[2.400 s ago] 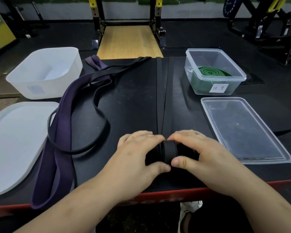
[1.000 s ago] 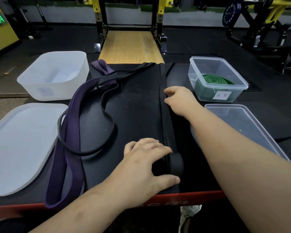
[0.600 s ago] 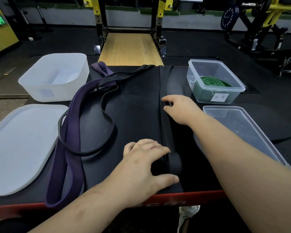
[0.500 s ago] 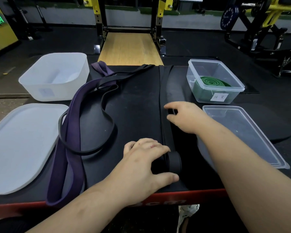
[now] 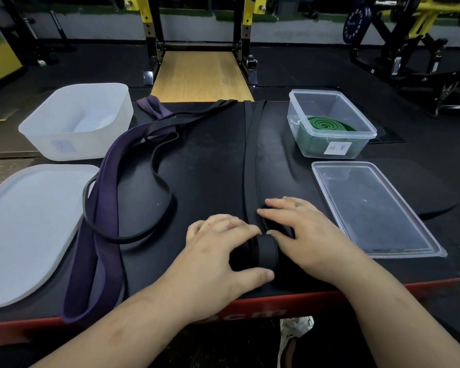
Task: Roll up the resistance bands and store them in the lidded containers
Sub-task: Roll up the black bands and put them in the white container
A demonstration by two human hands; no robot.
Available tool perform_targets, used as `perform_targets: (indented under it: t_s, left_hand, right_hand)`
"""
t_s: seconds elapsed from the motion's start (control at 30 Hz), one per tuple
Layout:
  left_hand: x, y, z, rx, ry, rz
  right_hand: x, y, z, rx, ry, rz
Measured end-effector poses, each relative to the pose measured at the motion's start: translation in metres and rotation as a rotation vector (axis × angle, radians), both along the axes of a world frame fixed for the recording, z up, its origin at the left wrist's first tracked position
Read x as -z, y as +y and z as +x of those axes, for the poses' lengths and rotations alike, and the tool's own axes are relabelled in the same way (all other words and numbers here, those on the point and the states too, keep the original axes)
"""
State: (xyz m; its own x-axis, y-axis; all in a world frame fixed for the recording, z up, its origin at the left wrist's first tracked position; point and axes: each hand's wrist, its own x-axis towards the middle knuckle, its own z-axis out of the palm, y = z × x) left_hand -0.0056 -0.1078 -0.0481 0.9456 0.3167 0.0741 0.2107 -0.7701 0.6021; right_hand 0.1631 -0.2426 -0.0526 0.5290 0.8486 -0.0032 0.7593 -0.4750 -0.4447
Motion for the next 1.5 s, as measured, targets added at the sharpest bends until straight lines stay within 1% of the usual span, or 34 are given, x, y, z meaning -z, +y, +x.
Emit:
perform_targets:
  t_s: [0.1,0.2,0.3,0.4,0.5,0.6,0.7,0.77,0.83,1.0,1.1,1.2,1.3,1.37,1.5]
  left_hand:
    - [-0.001,0.0,0.001,-0.001,0.02,-0.034]
    - [-0.003,0.002,0.004,-0.013,0.034,-0.054]
    - [-0.001,0.005,0.005,-0.02,0.021,-0.039]
    - [-0.001,0.006,0.006,-0.009,0.021,-0.036]
    - [-0.003,0.005,0.006,0.002,0.041,-0.021]
    - [-0.006,0.005,0.004,-0.016,0.066,-0.07]
    - [-0.005,0.007,0.008,-0.013,0.013,-0.032]
    - [-0.003,0.009,0.011,-0.011,-0.013,-0.009]
    - [-0.003,0.011,0.014,-0.023,-0.007,-0.032]
    - [-0.002,0.014,0.015,-0.042,0.091,-0.084]
    - [-0.001,0.018,0.016,-0.052,0.103,-0.096]
    - [0.001,0.018,0.019,-0.005,0.07,-0.045]
    - [0.002,0.019,0.021,0.016,0.018,0.017]
    - [0.004,0.02,0.022,0.003,-0.003,0.023]
    - [0.006,0.019,0.016,0.041,-0.004,-0.013]
  right_hand:
    - [-0.007,-0.013,-0.001,-0.033,0.035,0.027]
    - [-0.02,-0.029,-0.004,-0.054,0.157,0.102]
    - [-0.024,-0.036,-0.008,-0.126,0.254,0.042]
    - [-0.017,-0.034,-0.013,-0.168,0.223,0.008]
    - [-0.009,-0.03,-0.011,-0.144,0.197,0.085]
    - [-0.005,-0.027,-0.003,-0.134,0.196,0.121]
    - [-0.005,-0.024,-0.001,-0.152,0.185,0.122]
    - [-0.006,-0.026,-0.002,-0.113,0.175,0.143]
    - [-0.005,-0.029,-0.003,-0.062,0.183,0.156]
    - [-0.006,-0.025,-0.003,0.001,0.265,0.129]
    - [-0.003,-0.025,-0.002,-0.011,0.267,0.142]
    - [-0.003,-0.027,0.001,-0.031,0.253,0.115]
    - [-0.001,-0.023,-0.001,-0.057,0.176,0.073]
    - [0.001,-0.019,0.001,-0.048,0.129,0.114]
    - [-0.002,-0.024,0.0,-0.146,0.169,0.121]
